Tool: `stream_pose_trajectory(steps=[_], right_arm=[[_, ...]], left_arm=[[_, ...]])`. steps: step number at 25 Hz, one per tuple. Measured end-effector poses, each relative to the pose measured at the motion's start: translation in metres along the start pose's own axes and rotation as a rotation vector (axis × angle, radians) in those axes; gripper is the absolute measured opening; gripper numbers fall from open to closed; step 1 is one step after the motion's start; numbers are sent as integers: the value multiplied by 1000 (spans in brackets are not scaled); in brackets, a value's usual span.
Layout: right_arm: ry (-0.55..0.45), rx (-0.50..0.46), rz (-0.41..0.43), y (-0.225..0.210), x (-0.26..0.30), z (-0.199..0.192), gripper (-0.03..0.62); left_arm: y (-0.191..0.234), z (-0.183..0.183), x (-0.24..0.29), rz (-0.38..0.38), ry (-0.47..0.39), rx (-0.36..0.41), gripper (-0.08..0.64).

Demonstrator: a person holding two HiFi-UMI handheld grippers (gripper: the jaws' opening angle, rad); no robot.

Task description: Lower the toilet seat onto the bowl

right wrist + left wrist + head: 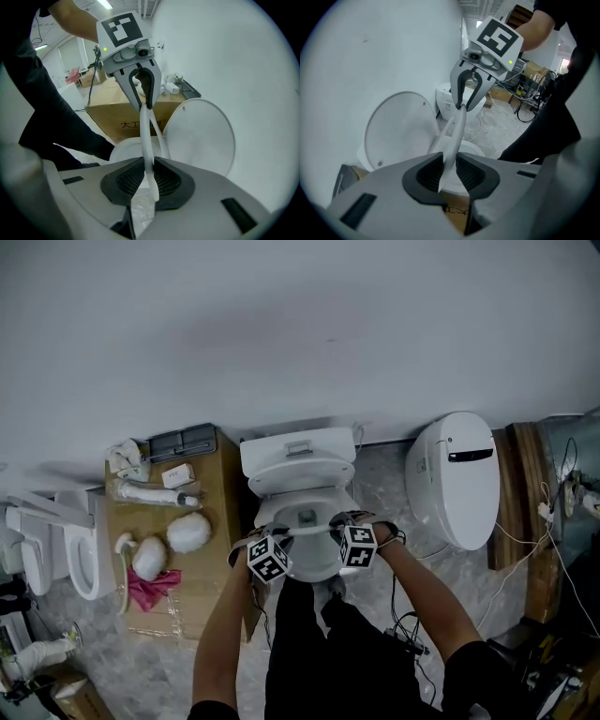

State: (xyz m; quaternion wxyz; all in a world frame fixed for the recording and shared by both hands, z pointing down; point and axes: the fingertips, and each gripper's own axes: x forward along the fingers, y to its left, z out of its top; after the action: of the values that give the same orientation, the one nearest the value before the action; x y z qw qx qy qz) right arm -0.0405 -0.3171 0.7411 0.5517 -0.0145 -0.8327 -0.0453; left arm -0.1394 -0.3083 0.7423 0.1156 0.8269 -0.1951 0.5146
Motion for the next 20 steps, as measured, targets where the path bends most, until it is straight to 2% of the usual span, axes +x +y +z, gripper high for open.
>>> stream_pose_trajectory(steps=[3, 7, 14, 20], right_arm=[[4, -35, 0, 26, 8, -6, 75], [-9, -49, -41, 44, 17, -12, 77], [21, -95, -64, 77, 35, -22, 81], [36, -96, -37, 108, 54, -34, 92]], left_arm=[[-23, -10, 7, 19, 6, -16, 94], [-41, -21, 13, 52, -7, -52, 103], [-75, -39, 26, 52, 74, 71, 100], [-104, -56, 43, 25, 73, 101, 106]])
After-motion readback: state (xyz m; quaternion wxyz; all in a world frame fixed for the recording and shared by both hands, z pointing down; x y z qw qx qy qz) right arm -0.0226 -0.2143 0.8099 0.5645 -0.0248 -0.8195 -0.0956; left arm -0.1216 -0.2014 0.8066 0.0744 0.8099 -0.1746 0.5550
